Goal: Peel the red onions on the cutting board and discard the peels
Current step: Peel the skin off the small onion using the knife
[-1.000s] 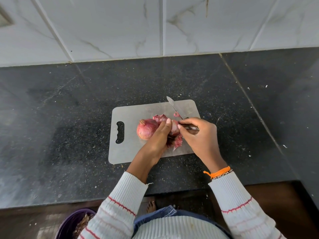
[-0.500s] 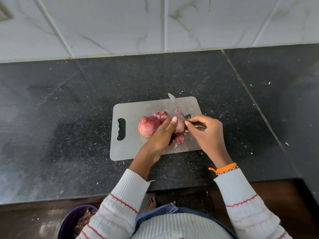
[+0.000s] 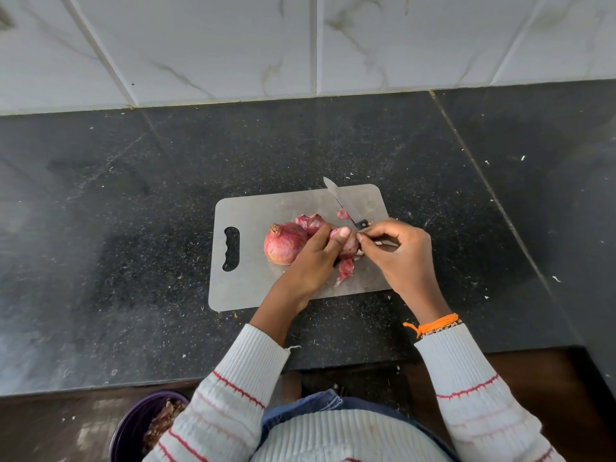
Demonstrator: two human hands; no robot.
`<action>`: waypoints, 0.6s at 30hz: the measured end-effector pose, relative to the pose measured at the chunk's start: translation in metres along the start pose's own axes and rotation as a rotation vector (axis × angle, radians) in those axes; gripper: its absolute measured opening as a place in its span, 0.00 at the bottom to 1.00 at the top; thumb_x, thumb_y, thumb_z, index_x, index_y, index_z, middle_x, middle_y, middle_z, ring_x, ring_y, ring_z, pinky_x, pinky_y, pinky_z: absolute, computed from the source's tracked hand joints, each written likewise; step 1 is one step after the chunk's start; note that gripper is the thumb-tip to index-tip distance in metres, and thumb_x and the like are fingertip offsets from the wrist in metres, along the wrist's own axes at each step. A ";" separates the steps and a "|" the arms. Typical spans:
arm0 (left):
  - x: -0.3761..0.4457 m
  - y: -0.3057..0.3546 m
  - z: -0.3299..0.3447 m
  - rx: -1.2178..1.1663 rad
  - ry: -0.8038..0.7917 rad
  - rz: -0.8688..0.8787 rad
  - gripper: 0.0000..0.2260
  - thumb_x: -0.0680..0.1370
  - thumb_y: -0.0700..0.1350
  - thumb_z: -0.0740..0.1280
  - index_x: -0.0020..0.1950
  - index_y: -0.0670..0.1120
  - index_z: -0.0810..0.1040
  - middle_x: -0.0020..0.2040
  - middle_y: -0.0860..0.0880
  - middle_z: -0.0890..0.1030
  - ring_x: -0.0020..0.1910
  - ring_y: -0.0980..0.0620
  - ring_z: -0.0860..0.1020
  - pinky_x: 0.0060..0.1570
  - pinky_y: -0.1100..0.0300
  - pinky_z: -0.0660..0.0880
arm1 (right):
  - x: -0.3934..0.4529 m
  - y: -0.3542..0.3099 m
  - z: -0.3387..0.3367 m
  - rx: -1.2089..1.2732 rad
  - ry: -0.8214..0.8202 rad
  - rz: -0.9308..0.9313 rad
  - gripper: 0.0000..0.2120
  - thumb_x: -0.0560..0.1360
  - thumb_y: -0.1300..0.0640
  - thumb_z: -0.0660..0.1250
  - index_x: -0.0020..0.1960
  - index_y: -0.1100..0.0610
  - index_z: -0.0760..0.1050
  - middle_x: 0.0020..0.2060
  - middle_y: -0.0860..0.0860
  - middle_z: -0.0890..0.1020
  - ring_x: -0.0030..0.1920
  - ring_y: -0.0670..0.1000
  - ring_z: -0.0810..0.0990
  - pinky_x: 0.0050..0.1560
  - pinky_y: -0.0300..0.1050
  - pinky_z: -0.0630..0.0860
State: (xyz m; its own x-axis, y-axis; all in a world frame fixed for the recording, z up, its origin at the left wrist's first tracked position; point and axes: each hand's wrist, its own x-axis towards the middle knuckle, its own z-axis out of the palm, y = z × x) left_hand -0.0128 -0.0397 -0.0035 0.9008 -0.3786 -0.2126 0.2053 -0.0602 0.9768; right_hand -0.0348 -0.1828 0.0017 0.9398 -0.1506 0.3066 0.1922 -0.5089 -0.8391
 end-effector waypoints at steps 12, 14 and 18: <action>0.006 -0.003 -0.004 -0.128 -0.111 0.022 0.11 0.78 0.51 0.62 0.57 0.48 0.72 0.55 0.45 0.76 0.56 0.51 0.76 0.62 0.57 0.71 | 0.006 0.015 -0.001 -0.025 0.079 0.182 0.02 0.70 0.62 0.72 0.41 0.59 0.79 0.33 0.47 0.80 0.35 0.43 0.79 0.36 0.32 0.76; 0.007 -0.002 -0.007 -0.187 -0.115 0.039 0.13 0.77 0.48 0.62 0.61 0.48 0.71 0.57 0.45 0.74 0.55 0.51 0.76 0.60 0.58 0.73 | 0.006 0.018 -0.002 -0.101 0.046 0.185 0.03 0.70 0.61 0.72 0.41 0.59 0.79 0.33 0.47 0.79 0.34 0.41 0.78 0.35 0.29 0.74; 0.009 -0.001 -0.008 -0.264 -0.089 0.083 0.17 0.77 0.34 0.62 0.60 0.51 0.69 0.56 0.50 0.74 0.52 0.55 0.77 0.53 0.63 0.75 | 0.006 0.017 -0.001 -0.190 -0.065 0.194 0.04 0.72 0.65 0.69 0.45 0.60 0.80 0.38 0.48 0.80 0.38 0.40 0.78 0.40 0.25 0.74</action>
State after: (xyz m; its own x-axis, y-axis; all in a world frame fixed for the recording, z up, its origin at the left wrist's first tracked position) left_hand -0.0023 -0.0357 -0.0070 0.8840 -0.4524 -0.1177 0.2350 0.2123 0.9485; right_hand -0.0262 -0.1935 -0.0104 0.9713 -0.2090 0.1140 -0.0435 -0.6268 -0.7780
